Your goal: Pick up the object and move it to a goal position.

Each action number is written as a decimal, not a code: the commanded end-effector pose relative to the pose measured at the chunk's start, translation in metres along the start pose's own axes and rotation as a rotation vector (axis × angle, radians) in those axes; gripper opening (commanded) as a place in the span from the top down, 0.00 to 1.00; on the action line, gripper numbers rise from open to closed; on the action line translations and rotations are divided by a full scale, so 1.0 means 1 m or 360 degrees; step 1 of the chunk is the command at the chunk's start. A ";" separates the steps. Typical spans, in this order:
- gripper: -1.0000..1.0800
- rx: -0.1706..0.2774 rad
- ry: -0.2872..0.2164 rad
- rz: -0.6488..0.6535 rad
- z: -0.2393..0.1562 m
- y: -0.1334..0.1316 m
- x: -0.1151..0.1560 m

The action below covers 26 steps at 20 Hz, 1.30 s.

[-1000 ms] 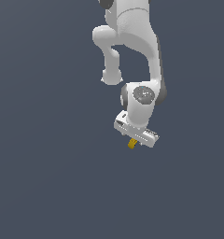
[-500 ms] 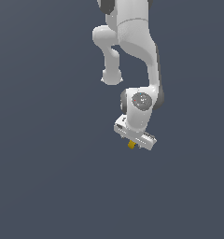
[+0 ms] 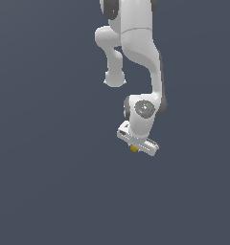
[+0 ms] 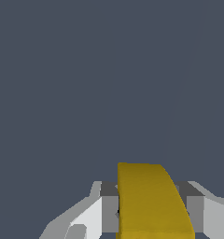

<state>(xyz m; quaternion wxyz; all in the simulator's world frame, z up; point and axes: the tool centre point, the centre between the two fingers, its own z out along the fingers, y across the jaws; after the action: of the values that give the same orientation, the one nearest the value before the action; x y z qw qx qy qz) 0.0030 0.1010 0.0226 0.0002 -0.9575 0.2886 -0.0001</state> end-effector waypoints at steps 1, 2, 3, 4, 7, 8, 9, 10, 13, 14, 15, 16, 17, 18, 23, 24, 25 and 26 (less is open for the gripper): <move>1.00 -0.0001 0.0000 0.0001 0.001 0.000 0.000; 1.00 -0.0001 0.0000 0.0001 0.001 0.000 0.000; 1.00 -0.0001 0.0000 0.0001 0.001 0.000 0.000; 1.00 -0.0001 0.0000 0.0001 0.001 0.000 0.000; 1.00 -0.0001 0.0000 0.0001 0.001 0.000 0.000; 1.00 -0.0001 0.0000 0.0001 0.000 0.000 0.000; 1.00 0.0000 0.0000 0.0000 0.000 0.000 0.000; 1.00 0.0001 0.0001 -0.0002 0.000 0.000 0.000; 1.00 0.0010 0.0006 -0.0015 -0.003 0.002 0.002; 1.00 0.0015 0.0009 -0.0022 -0.005 0.003 0.003; 1.00 0.0020 0.0012 -0.0030 -0.007 0.004 0.004; 1.00 0.0027 0.0015 -0.0039 -0.009 0.006 0.006; 1.00 0.0034 0.0019 -0.0049 -0.012 0.007 0.007; 1.00 0.0042 0.0024 -0.0061 -0.015 0.009 0.009; 1.00 0.0092 0.0053 -0.0134 -0.033 0.019 0.019; 1.00 0.0104 0.0060 -0.0151 -0.037 0.021 0.022; 1.00 0.0116 0.0067 -0.0169 -0.042 0.024 0.024; 1.00 0.0129 0.0075 -0.0188 -0.047 0.026 0.027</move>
<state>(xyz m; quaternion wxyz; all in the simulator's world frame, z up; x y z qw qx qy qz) 0.0096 0.0698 0.0618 0.0276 -0.9701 0.2395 -0.0286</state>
